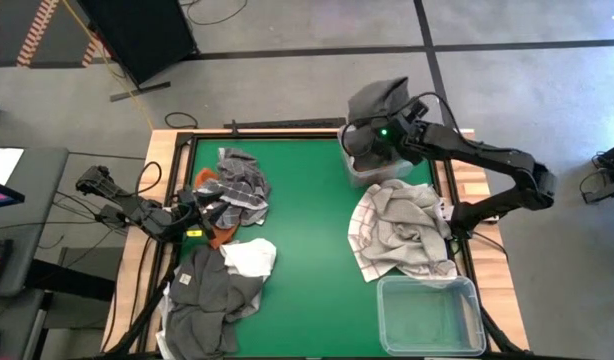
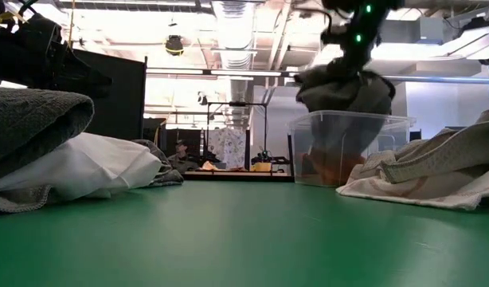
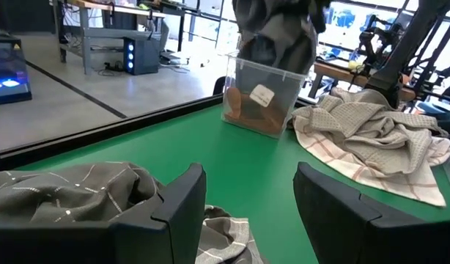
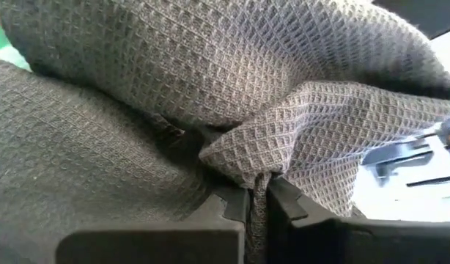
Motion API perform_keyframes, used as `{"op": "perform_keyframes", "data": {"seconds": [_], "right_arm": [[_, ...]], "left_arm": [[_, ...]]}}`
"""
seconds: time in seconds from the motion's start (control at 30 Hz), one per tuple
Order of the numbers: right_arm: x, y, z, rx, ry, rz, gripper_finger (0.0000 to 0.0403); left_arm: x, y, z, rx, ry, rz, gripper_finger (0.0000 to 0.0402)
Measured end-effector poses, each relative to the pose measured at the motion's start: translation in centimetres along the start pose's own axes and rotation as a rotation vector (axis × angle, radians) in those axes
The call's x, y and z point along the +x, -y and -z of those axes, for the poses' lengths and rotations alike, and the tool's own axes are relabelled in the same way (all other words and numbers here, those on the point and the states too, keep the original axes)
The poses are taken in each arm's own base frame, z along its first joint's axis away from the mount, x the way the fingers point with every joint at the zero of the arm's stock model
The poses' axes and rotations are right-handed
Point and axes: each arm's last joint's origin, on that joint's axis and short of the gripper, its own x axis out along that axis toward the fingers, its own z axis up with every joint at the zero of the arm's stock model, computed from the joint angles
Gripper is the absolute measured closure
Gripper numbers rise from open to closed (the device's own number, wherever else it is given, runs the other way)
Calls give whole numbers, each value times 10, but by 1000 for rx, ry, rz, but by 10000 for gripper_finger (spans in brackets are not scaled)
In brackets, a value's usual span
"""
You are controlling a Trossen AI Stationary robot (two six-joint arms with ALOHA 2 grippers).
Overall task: Sort towels by color in basket
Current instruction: Put the dark gray towel into the top transparent bin
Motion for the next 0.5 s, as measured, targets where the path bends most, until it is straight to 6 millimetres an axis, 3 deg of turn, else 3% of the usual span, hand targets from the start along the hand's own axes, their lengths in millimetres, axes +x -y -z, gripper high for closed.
{"op": "perform_keyframes", "data": {"seconds": [0.27,0.5], "right_arm": [[36,-26,34,91,-33,-202,366],[55,-28,54,248,-107,-383,366]], "left_arm": [[0,0,0,0,0,0,203],[0,0,0,0,0,0,203]]}}
